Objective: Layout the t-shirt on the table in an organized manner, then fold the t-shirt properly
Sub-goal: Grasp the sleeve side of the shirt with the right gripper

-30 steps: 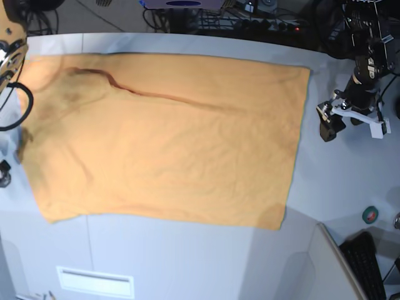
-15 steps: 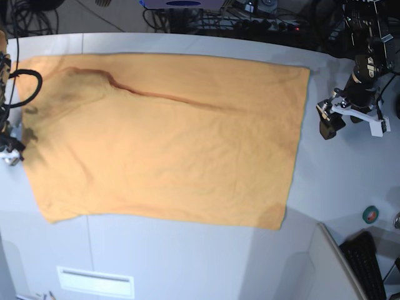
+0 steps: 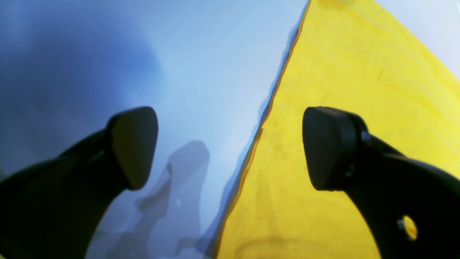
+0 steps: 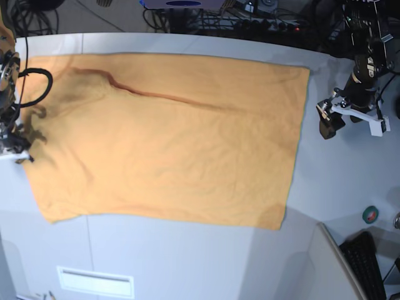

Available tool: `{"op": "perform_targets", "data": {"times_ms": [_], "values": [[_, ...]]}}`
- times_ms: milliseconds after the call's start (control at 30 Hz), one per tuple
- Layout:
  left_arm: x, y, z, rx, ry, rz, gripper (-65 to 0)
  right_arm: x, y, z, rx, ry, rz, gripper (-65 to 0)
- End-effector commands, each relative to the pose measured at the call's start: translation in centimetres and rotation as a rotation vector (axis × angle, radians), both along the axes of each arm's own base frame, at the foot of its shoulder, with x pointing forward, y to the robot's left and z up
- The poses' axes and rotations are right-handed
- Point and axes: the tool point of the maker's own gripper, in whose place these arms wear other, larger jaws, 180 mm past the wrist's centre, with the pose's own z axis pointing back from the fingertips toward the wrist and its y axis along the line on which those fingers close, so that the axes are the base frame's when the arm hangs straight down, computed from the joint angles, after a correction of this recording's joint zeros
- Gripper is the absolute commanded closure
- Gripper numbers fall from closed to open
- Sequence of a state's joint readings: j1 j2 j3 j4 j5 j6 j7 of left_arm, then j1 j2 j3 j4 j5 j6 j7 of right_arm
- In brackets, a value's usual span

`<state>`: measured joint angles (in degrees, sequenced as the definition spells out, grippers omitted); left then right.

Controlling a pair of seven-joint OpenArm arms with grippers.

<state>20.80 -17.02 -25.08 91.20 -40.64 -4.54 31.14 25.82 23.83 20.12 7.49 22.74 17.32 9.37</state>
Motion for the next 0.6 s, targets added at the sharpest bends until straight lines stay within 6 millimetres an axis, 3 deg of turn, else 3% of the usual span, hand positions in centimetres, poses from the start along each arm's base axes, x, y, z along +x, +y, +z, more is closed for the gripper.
{"op": "perform_targets", "data": {"times_ms": [0, 33, 233, 400, 567], "values": [[0.4, 0.8, 0.7, 0.015, -0.023, 0.007, -60.1, 1.1, -1.1, 1.4, -0.021, -0.035, -0.007, -5.7], [0.2, 0.9, 0.3, 0.011, -0.014, 0.012, -60.1, 1.2, -1.2, 1.5, -0.022, -0.036, -0.007, -0.2], [-0.1, 1.0, -0.4, 0.005, 0.005, 0.018, -60.1, 1.7, -1.8, 2.8, -0.068, -0.080, 0.018, 0.0], [0.4, 1.0, -0.1, 0.004, -0.008, 0.018, -60.1, 1.7, -0.3, 3.7, -0.096, -0.107, 0.090, 0.0], [0.6, 1.0, 0.0, 0.004, -0.011, 0.016, -60.1, 1.1, 2.6, 4.7, -0.105, -0.092, 0.203, 0.0]]}}
